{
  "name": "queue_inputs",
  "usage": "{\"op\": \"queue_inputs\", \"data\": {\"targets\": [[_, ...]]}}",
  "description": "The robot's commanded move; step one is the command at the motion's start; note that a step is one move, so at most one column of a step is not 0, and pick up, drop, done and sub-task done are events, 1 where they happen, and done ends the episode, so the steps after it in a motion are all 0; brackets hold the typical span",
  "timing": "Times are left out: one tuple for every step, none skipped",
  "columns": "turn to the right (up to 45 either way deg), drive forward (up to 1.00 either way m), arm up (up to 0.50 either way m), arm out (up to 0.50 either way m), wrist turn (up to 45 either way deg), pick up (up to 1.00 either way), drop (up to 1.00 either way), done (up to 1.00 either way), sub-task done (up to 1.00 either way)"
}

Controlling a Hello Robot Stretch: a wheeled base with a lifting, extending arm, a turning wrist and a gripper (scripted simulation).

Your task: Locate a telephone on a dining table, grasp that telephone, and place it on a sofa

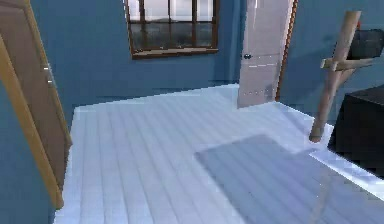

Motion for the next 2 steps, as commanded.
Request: {"op": "queue_inputs", "data": {"targets": [[0.0,1.00,0.00,0.00,0.0,0.00,0.00,0.00,0.00],[0.0,1.00,0.00,0.00,0.0,0.00,0.00,0.00,0.00]]}}
